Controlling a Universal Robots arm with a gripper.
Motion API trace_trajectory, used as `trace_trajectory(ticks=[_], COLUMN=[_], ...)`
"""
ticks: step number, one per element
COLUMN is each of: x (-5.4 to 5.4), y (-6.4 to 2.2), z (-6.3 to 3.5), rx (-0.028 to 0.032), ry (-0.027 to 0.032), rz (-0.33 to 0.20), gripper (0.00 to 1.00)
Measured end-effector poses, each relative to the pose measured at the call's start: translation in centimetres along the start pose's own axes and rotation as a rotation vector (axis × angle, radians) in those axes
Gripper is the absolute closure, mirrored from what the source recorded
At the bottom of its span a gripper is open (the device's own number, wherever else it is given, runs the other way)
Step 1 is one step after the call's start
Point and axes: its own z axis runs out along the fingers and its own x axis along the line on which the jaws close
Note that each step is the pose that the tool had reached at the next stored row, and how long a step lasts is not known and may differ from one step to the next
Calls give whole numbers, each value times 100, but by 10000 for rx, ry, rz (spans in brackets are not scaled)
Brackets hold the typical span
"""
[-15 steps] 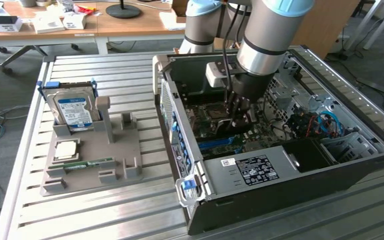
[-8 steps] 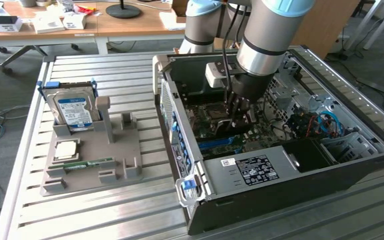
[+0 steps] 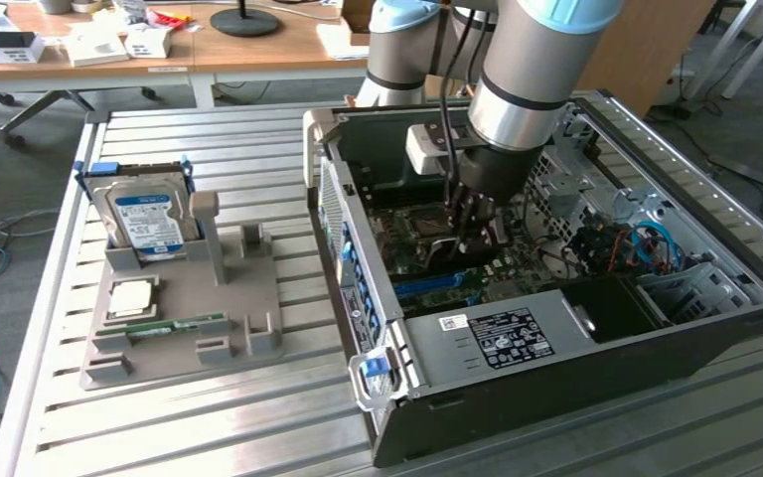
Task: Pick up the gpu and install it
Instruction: 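Insert the gpu into the slot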
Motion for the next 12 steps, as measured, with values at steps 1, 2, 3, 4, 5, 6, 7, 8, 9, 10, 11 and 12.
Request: trace_trajectory(ticks=[1, 2, 3, 4, 5, 6, 7, 8, 9, 10, 11, 12], x=[0, 0, 0, 0, 0, 0, 1, 1, 1, 1, 1, 1], y=[1, 4, 6, 8, 10, 11, 19, 29, 31, 33, 35, 37], z=[0, 0, 0, 0, 0, 0, 0, 2, 2, 2, 2, 2], rx=[0, 0, 1, 0, 0, 0, 0, 1, 1, 1, 1, 1], ry=[-1, -1, -1, -1, -1, -1, 8, 14, 13, 14, 14, 15], rz=[0, 2, 2, 3, 3, 2, 3, 2, 2, 2, 3, 2], gripper=[74, 74, 74, 74, 74, 74, 74, 74, 74, 74, 74, 74])
